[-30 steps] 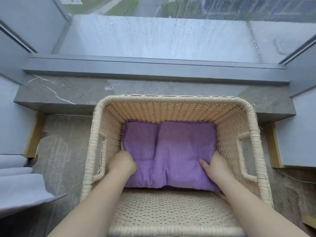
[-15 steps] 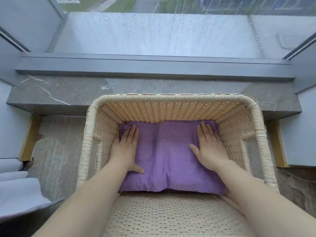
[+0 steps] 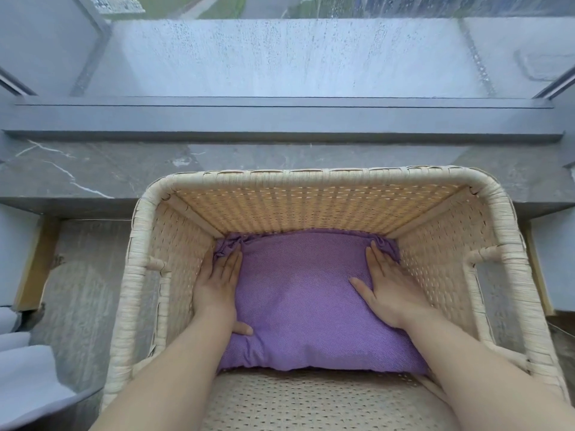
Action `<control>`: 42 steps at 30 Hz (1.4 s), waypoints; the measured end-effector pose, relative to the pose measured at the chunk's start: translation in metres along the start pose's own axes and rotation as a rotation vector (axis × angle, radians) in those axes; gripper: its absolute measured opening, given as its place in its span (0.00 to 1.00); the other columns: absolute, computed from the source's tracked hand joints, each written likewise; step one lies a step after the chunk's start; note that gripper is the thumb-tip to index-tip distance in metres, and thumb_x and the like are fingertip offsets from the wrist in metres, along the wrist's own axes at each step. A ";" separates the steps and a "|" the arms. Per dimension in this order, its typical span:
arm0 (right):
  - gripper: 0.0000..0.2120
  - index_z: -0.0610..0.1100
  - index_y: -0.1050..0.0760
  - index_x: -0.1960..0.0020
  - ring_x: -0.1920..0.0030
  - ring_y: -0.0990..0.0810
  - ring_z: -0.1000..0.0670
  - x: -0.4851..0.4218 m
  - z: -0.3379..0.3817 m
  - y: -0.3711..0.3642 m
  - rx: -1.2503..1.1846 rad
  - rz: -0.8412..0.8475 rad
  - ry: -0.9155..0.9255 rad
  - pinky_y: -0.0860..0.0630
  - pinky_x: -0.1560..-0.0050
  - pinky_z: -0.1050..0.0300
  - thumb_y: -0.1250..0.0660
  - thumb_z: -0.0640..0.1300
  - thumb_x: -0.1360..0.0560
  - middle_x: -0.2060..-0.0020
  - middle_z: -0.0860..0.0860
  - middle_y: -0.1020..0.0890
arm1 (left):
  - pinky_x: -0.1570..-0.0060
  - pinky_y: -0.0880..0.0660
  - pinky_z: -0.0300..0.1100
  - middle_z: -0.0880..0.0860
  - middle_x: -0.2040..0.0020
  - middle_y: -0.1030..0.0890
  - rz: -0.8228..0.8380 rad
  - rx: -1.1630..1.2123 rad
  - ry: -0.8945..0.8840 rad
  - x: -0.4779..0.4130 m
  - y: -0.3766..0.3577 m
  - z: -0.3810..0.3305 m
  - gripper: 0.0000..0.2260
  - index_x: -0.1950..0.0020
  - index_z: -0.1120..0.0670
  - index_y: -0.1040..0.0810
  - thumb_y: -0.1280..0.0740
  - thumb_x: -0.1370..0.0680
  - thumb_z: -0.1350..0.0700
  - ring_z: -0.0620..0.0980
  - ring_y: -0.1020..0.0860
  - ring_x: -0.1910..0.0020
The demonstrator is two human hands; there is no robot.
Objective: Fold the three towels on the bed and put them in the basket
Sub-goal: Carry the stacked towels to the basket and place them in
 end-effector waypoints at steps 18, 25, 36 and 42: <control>0.42 0.44 0.67 0.25 0.24 0.63 0.48 0.020 0.008 0.016 0.030 -0.180 -0.068 0.58 0.26 0.53 0.62 0.70 0.27 0.25 0.47 0.66 | 0.28 0.66 0.51 0.54 0.22 0.62 -0.151 0.407 0.034 0.000 0.001 -0.004 0.58 0.24 0.57 0.65 0.54 0.40 0.19 0.51 0.57 0.23; 0.51 0.65 0.80 0.34 0.29 0.75 0.45 0.054 0.030 0.004 0.361 0.143 0.413 0.66 0.28 0.44 0.48 0.80 0.39 0.31 0.52 0.76 | 0.33 0.68 0.65 0.46 0.33 0.82 -0.092 0.377 -0.451 0.025 0.002 -0.034 0.58 0.33 0.34 0.78 0.38 0.45 0.21 0.57 0.73 0.29; 0.59 0.59 0.85 0.37 0.28 0.73 0.39 0.044 0.011 -0.029 0.608 0.244 0.296 0.60 0.26 0.42 0.40 0.77 0.39 0.34 0.48 0.80 | 0.28 0.62 0.58 0.63 0.33 0.80 -0.004 0.012 -0.239 0.017 -0.024 -0.034 0.66 0.36 0.44 0.84 0.31 0.44 0.24 0.67 0.67 0.27; 0.59 0.58 0.83 0.35 0.28 0.72 0.39 0.046 0.012 -0.024 0.605 0.269 0.286 0.61 0.26 0.41 0.39 0.77 0.40 0.33 0.49 0.79 | 0.27 0.63 0.57 0.65 0.29 0.75 0.030 -0.023 -0.204 0.029 -0.027 -0.027 0.61 0.33 0.48 0.82 0.40 0.41 0.20 0.65 0.67 0.26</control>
Point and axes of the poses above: each hand's wrist, its own x-axis away from the middle knuckle, its own y-axis out of the back of the hand, z = x × y, the point moved 6 cm from there along -x, towards the middle knuckle
